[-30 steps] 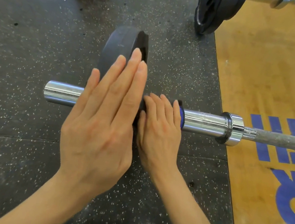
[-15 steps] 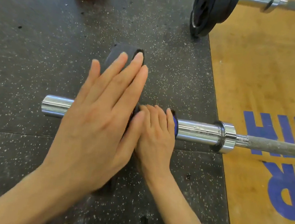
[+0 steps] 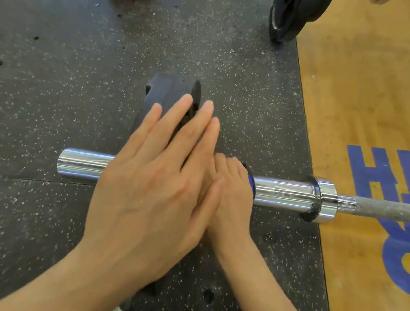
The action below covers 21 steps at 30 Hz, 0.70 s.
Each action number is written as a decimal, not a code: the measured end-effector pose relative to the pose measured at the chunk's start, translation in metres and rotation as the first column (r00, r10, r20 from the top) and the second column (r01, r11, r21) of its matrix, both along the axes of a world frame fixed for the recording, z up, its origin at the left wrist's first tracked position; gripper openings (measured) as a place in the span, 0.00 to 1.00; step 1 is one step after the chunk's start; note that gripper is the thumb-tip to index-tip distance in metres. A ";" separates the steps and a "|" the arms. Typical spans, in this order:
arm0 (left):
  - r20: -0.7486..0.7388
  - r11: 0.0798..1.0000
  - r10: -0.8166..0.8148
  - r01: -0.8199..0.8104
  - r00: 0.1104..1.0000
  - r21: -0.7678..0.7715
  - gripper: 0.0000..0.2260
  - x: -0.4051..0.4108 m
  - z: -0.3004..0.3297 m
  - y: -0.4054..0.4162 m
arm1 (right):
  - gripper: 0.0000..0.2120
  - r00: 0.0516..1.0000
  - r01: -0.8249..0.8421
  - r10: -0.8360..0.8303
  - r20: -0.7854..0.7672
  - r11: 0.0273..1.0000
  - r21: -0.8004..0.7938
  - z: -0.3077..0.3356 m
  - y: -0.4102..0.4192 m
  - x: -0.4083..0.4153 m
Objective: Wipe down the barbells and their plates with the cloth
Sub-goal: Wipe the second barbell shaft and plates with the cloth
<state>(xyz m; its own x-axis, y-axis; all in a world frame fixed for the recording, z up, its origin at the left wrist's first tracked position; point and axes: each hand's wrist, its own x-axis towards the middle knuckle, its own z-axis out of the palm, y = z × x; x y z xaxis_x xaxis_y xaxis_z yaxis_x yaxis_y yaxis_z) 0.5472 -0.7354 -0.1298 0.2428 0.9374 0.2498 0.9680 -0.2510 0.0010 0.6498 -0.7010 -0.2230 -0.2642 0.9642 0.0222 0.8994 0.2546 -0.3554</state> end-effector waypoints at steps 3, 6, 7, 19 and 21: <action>-0.001 1.000 0.000 0.000 1.000 0.001 0.25 0.000 0.001 -0.001 | 0.15 0.985 -0.061 0.112 0.132 0.939 -0.339 0.025 0.050 -0.003; 0.010 1.000 0.010 -0.010 1.000 0.003 0.25 -0.001 0.002 0.004 | 0.16 0.978 -0.025 0.074 0.194 0.969 -0.247 0.014 0.042 -0.008; 0.017 1.000 0.019 -0.019 1.000 0.004 0.25 -0.002 0.002 0.006 | 0.15 0.980 0.013 -0.004 0.197 0.999 -0.045 0.003 0.025 -0.011; 0.056 0.999 -0.032 0.031 0.998 0.027 0.24 0.003 -0.005 -0.002 | 0.14 0.984 0.131 -0.079 -0.161 0.930 0.344 -0.037 0.007 -0.019; 0.054 0.999 -0.036 0.034 0.998 0.038 0.22 0.002 -0.006 0.000 | 0.18 0.986 0.091 -0.035 -0.163 0.932 0.351 -0.036 0.011 -0.008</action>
